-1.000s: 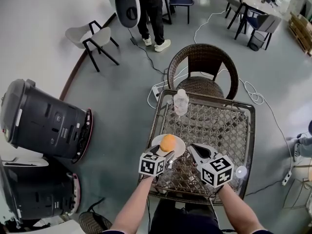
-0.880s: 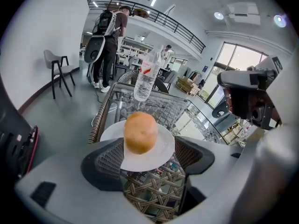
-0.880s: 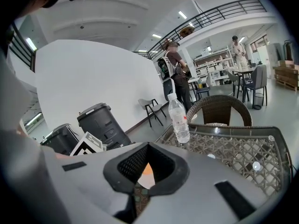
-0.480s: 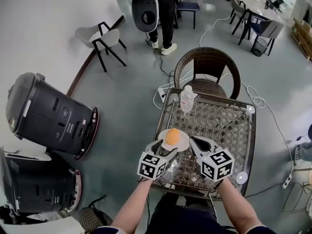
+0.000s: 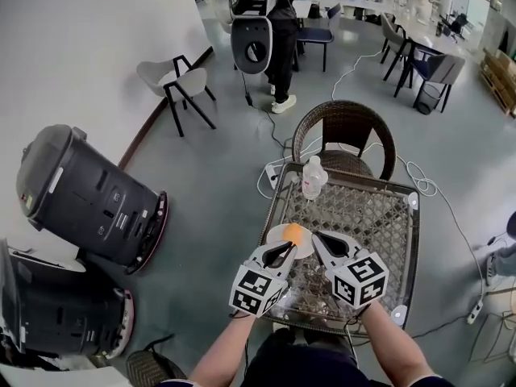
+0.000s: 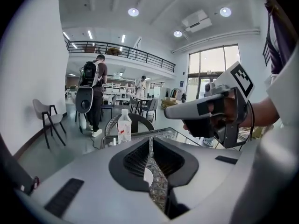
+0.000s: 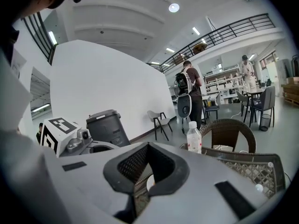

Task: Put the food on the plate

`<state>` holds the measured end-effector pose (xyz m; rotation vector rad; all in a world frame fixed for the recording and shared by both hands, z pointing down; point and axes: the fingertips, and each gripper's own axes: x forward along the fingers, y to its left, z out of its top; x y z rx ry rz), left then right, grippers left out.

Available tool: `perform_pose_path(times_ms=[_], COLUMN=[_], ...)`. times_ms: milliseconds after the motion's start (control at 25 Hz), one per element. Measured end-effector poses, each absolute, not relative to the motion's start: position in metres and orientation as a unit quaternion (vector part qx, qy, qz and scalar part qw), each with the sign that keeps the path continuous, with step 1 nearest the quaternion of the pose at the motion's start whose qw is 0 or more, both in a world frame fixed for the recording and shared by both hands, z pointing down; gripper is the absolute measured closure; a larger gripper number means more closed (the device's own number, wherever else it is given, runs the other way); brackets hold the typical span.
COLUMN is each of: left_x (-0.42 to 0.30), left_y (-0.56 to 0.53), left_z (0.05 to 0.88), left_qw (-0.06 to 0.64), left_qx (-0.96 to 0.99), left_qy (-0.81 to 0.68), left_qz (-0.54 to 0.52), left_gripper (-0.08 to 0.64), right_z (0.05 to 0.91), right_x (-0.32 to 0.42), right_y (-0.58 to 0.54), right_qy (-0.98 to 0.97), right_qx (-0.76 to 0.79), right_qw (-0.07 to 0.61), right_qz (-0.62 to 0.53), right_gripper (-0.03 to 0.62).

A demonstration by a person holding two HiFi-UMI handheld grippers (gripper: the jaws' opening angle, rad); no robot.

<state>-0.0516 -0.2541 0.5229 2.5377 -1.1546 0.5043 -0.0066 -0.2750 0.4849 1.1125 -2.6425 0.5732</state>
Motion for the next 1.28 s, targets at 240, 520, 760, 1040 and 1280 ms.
perform_pose_path(times_ms=[240, 520, 760, 1040, 1280], left_x=[-0.048, -0.041, -0.037, -0.037, -0.039], left_y=[-0.248, -0.243, -0.242, -0.238, -0.240], left_z=[0.485, 0.448, 0.424, 0.411, 0.401], left_qw=[0.138, 0.133, 0.126, 0.115, 0.106], left_qx=[0.896, 0.901, 0.905, 0.907, 0.907], left_qy=[-0.396, -0.396, -0.395, -0.395, -0.398], left_qz=[0.147, 0.114, 0.094, 0.089, 0.084], left_gripper=[0.551, 0.551, 0.551, 0.551, 0.551], right_z=[0.455, 0.426, 0.398, 0.384, 0.379], right_x=[-0.012, -0.010, -0.012, -0.015, -0.014], right_y=[-0.273, -0.268, -0.257, -0.251, -0.252], right_qy=[-0.905, -0.909, -0.920, -0.923, -0.924], right_qx=[0.380, 0.387, 0.374, 0.372, 0.372], right_qw=[0.092, 0.091, 0.073, 0.059, 0.048], right_qz=[0.167, 0.128, 0.092, 0.073, 0.072], right_gripper=[0.589, 0.589, 0.589, 0.589, 0.589])
